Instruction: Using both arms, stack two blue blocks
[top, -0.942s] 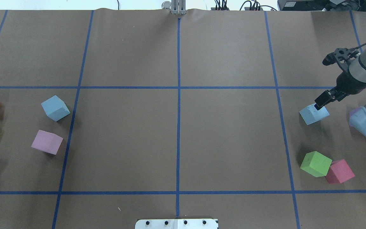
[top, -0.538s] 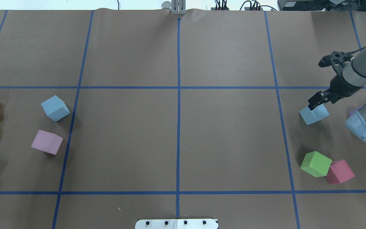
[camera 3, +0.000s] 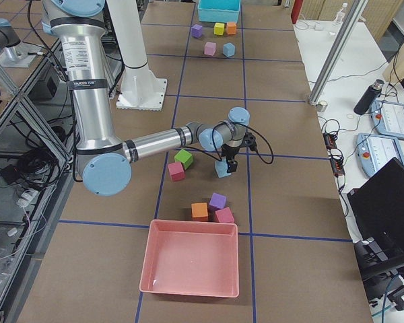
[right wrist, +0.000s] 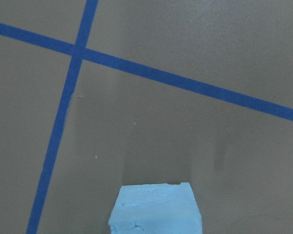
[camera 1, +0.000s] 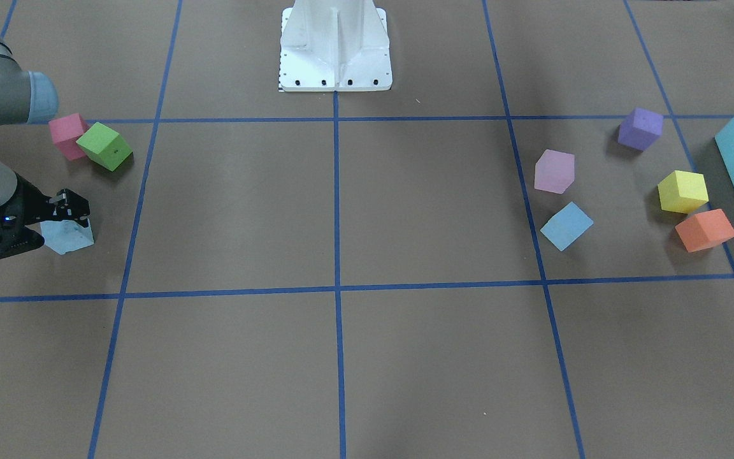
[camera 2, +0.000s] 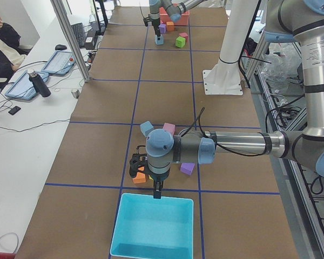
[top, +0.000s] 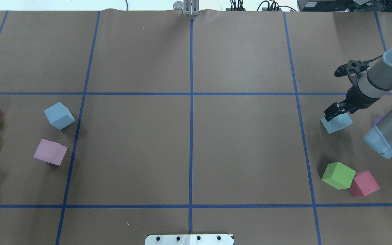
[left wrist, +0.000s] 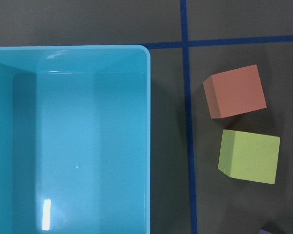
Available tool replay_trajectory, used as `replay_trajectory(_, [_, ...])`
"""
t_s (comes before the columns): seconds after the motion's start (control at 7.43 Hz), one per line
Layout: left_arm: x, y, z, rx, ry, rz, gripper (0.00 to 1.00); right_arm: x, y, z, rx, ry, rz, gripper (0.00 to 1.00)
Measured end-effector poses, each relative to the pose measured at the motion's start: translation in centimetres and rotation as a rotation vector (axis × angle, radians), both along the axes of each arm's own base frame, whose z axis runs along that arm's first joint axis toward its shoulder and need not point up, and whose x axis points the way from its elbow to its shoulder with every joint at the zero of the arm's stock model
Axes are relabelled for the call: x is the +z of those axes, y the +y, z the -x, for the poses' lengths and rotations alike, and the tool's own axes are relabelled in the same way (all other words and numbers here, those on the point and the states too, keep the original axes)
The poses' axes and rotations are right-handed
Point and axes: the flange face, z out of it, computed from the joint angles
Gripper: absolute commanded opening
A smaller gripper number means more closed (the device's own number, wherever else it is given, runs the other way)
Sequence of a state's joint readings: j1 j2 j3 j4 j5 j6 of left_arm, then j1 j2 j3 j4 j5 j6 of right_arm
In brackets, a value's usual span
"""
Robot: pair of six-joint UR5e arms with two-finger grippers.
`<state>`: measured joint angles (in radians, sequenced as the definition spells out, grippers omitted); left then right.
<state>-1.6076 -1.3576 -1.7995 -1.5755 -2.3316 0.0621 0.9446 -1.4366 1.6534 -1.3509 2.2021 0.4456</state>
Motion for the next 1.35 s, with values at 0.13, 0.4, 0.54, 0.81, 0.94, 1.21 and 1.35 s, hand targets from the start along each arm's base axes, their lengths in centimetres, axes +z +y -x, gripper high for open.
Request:
replay_trajectory(0.13, [0.0, 0.0, 0.0, 0.000, 0.000, 0.000, 0.98, 0.5, 0.2, 0.5, -0.008, 0.007, 0.003, 0.97])
replay_trajectory(0.4, [0.0, 0.0, 0.0, 0.000, 0.000, 0.000, 0.98, 1.3, 0.4, 1.1, -0.018, 0.015, 0.010, 0.42])
replay_trajectory(0.54, [-0.1, 0.0, 0.0, 0.000, 0.000, -0.001, 0.98, 1.4, 0.4, 1.2, -0.021, 0.016, 0.010, 0.19])
replay_trajectory(0.81, [-0.1, 0.0, 0.0, 0.000, 0.000, -0.003, 0.98, 1.0, 0.3, 1.2, -0.026, 0.007, 0.003, 0.03])
replay_trajectory(0.94, [-0.1, 0.0, 0.0, 0.000, 0.000, -0.004, 0.98, -0.6, -0.1, 1.1, -0.021, -0.013, -0.016, 0.04])
replay_trajectory(1.21, [-0.2, 0.0, 0.0, 0.001, 0.000, -0.005, 0.98, -6.5, -2.1, 2.7, 0.018, -0.067, -0.052, 0.04])
replay_trajectory(1.35, [-0.2, 0.0, 0.0, 0.001, 0.000, -0.005, 0.98, -9.9, -2.8, 5.0, 0.061, -0.092, -0.025, 0.04])
